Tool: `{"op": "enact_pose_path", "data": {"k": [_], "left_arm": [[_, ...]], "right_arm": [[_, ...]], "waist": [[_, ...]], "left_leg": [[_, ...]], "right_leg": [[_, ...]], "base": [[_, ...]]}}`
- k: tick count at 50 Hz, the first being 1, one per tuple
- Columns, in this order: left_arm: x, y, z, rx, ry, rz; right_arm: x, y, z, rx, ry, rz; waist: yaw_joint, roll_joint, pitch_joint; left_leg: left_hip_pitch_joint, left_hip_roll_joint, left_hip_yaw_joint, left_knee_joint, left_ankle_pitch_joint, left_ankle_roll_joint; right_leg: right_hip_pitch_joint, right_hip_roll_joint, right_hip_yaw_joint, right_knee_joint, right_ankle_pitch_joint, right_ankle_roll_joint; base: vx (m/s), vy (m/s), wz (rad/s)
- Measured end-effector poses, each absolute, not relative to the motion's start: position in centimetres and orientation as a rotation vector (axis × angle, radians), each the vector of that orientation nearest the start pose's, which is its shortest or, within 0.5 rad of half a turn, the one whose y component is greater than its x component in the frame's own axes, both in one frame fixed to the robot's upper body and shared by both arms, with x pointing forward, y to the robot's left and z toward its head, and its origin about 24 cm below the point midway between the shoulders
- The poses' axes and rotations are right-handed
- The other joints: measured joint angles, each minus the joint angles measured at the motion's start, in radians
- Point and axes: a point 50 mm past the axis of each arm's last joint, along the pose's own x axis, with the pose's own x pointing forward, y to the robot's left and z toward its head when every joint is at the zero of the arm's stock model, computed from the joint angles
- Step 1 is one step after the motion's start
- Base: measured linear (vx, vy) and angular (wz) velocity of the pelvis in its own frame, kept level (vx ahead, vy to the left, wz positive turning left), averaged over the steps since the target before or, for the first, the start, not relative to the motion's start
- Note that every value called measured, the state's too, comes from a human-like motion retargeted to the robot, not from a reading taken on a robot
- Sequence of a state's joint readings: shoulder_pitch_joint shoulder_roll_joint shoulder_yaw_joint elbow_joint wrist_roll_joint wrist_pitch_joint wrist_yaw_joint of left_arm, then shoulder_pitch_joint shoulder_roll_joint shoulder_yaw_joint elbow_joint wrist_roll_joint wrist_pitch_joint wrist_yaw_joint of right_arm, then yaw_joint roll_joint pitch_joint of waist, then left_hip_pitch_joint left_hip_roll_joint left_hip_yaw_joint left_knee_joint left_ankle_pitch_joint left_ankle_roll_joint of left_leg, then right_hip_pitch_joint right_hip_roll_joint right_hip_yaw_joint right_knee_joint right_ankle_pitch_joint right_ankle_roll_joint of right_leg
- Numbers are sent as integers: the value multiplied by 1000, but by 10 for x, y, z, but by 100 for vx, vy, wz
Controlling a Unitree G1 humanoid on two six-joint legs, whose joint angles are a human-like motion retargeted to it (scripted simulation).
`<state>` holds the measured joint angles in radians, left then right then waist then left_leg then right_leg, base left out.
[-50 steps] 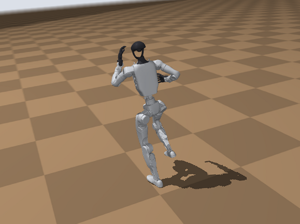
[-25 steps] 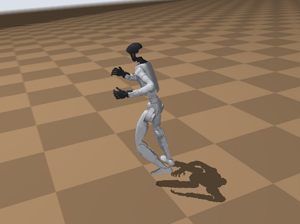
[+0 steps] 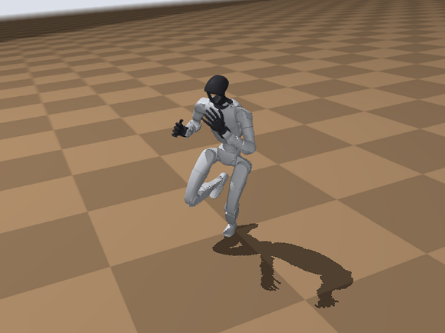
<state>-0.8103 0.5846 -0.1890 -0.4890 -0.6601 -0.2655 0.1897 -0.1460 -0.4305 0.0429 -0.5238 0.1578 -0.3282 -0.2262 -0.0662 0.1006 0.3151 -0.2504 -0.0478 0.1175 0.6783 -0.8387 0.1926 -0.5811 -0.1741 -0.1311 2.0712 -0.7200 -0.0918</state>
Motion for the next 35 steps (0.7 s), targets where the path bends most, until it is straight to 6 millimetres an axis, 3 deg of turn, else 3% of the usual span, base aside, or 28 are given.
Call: {"op": "enact_pose_path", "data": {"k": [2,5,8,10,12,13,15,17,18,20,22,24,27,30,32,35], "left_arm": [[188,126,382,-138,-1495,-535],[157,129,409,-108,-1704,-520],[153,134,408,-95,-1747,-475],[158,140,396,-117,-1702,-453],[168,146,381,-180,-1622,-453],[173,146,373,-216,-1574,-465],[187,141,356,-257,-1461,-502],[208,136,332,-267,-1303,-497],[222,136,315,-261,-1204,-461],[246,150,263,-252,-947,-304],[249,174,198,-259,-668,-186],[223,206,149,-242,-453,-95],[161,248,113,-116,-173,11],[117,268,103,17,48,-6],[101,271,102,37,130,-39],[81,258,103,6,203,-73]], "right_arm": [[207,-188,224,-211,-971,9],[194,-215,219,-302,-894,-22],[182,-234,203,-377,-740,-1],[176,-240,191,-453,-642,23],[169,-239,188,-541,-605,27],[166,-237,189,-566,-606,27],[159,-230,199,-555,-659,25],[157,-222,217,-527,-779,16],[159,-218,226,-516,-843,17],[172,-214,241,-502,-924,50],[196,-206,256,-421,-981,99],[207,-190,281,-290,-1118,118],[191,-161,313,-182,-1358,158],[174,-144,329,-164,-1493,230],[175,-135,328,-104,-1481,280],[180,-120,308,-20,-1372,344]], "waist": [[-80,45,-5],[-195,127,-27],[-312,189,-81],[-362,180,-133],[-366,107,-159],[-353,55,-158],[-318,-41,-150],[-276,-80,-122],[-252,-80,-106],[-195,-72,-75],[-120,-100,-82],[-11,-163,-127],[231,-276,-190],[427,-353,-232],[490,-361,-254],[515,-324,-321]], "left_leg": [[80,6,-98,-117,94,-43],[202,43,-246,-308,325,-125],[285,71,-353,-457,631,-236],[323,56,-334,-512,766,-281],[348,5,-204,-438,764,-260],[338,-24,-122,-319,708,-228],[218,-53,1,97,529,-143],[9,-61,3,594,363,-59],[-109,-74,-21,828,297,-30],[-323,-89,-35,1219,213,-44],[-545,-88,25,1457,168,-28],[-752,-55,105,1545,158,-4],[-873,39,202,1428,151,-9],[-824,125,273,1113,178,4],[-713,138,295,814,253,-21],[-456,111,304,259,434,-86]], "right_leg": [[-65,53,17,-131,24,-9],[-66,117,-28,-483,96,5],[48,140,-111,-1014,205,50],[141,149,-111,-1398,235,101],[240,120,-53,-1692,249,168],[287,89,-24,-1784,268,198],[353,13,-11,-1872,327,237],[378,-33,-57,-1825,314,221],[371,-42,-86,-1757,259,202],[343,-52,-113,-1564,108,149],[315,-78,-111,-1464,38,149],[306,-94,-84,-1481,51,175],[382,-104,22,-1626,218,188],[495,-137,101,-1802,552,220],[575,-143,98,-1869,715,240],[704,-129,21,-1880,763,216]], "base": [[55,16,253],[69,16,263],[82,9,280],[86,-4,247],[85,-13,212],[79,-15,194],[70,-15,193],[56,-14,191],[54,-14,158],[59,-15,99],[65,-21,31],[79,-23,-58],[105,-9,-169],[118,14,-133],[121,28,-69],[126,37,-31]]}}
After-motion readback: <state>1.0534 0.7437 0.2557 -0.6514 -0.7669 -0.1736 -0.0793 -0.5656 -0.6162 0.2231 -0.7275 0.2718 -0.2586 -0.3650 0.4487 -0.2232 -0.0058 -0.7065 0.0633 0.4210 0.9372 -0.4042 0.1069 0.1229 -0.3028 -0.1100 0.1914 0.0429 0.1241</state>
